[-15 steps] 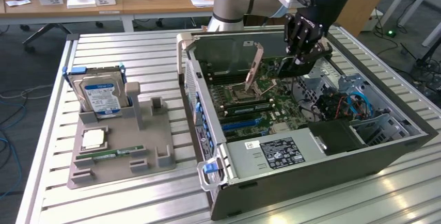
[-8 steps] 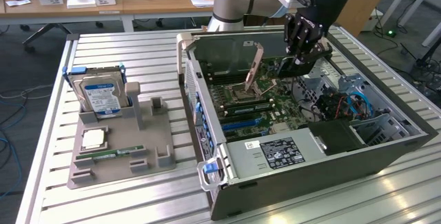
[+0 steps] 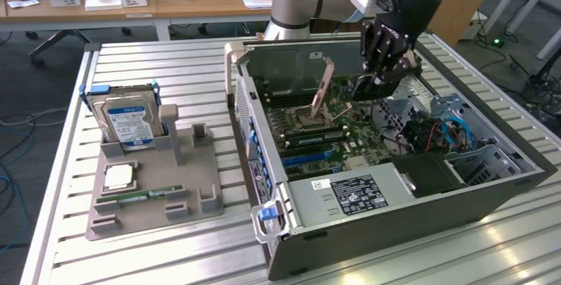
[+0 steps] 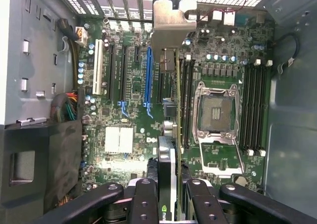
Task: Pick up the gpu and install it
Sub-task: 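Insert the gpu into the slot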
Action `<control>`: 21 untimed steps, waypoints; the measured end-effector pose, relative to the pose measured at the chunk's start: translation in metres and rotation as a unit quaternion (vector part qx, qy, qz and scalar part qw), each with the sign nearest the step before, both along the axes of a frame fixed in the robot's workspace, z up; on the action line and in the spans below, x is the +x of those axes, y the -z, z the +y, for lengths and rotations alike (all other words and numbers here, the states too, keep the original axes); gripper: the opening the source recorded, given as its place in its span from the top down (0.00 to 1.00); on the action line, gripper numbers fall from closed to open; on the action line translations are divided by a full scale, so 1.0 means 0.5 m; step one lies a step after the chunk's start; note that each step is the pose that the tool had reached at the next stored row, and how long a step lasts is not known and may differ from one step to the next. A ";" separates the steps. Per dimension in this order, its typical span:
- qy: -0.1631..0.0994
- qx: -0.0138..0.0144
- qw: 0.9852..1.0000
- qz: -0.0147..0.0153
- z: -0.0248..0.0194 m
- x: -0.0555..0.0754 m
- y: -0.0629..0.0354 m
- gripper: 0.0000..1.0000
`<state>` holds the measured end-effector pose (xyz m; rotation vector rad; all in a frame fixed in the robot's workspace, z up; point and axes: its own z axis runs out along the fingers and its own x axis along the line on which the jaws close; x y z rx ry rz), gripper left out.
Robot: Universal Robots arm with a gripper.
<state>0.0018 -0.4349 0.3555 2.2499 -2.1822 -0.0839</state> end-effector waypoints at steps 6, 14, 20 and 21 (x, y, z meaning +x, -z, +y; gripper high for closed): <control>0.000 0.000 1.000 0.000 0.0000 0.000 0.001 0.73; 0.000 0.000 1.000 -0.001 0.0000 -0.001 0.007 0.73; 0.000 0.000 1.000 -0.001 0.0000 -0.001 0.009 0.73; 0.000 0.000 1.000 -0.002 0.0000 -0.001 0.009 0.73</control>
